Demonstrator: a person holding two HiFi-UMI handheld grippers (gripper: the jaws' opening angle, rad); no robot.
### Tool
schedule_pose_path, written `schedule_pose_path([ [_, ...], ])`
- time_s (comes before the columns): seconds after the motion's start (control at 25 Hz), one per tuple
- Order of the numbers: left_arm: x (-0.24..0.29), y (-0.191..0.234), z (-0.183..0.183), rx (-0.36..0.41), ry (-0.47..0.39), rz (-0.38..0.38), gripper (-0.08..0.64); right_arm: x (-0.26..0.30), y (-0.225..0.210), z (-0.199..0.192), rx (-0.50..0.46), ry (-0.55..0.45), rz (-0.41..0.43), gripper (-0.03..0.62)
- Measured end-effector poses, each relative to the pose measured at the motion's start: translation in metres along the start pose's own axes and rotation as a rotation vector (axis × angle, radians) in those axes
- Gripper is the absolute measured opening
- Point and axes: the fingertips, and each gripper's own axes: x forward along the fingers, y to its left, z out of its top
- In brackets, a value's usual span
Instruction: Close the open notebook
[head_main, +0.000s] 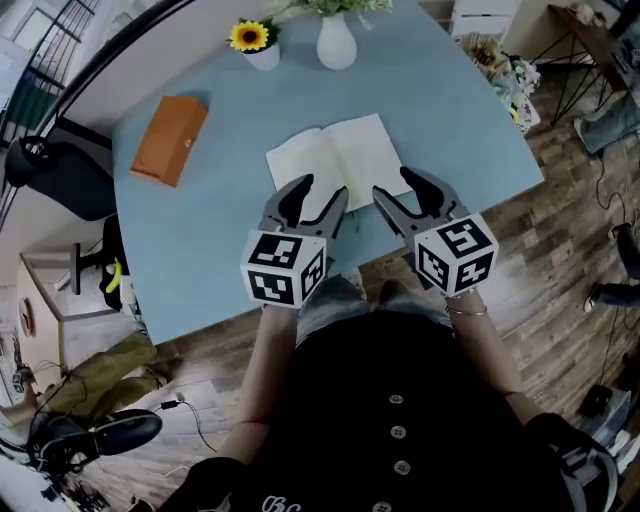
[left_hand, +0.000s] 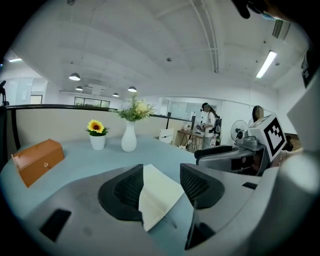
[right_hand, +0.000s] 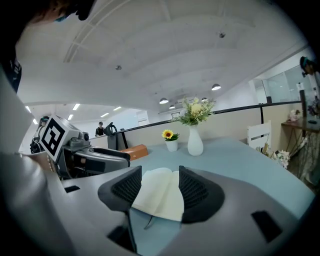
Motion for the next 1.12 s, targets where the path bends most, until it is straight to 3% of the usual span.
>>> schedule_pose_path([
  [0.56,0.029,0.005,0.001,0.032,0.037,-0.123,0.216,0.009,-0.022,-0.003,0.036,0.022,-0.125,0.216],
  [0.88,0.042,0.009,-0.004,0.018,0.073,-0.107,0.216,0.018,-0.032,-0.005,0.044,0.059,-0.097,0.216],
  [1.12,0.048,0.004,-0.019,0.048,0.142,-0.083,0.216,0.018,-0.039,-0.01,0.05,0.085,-0.065,0.216],
])
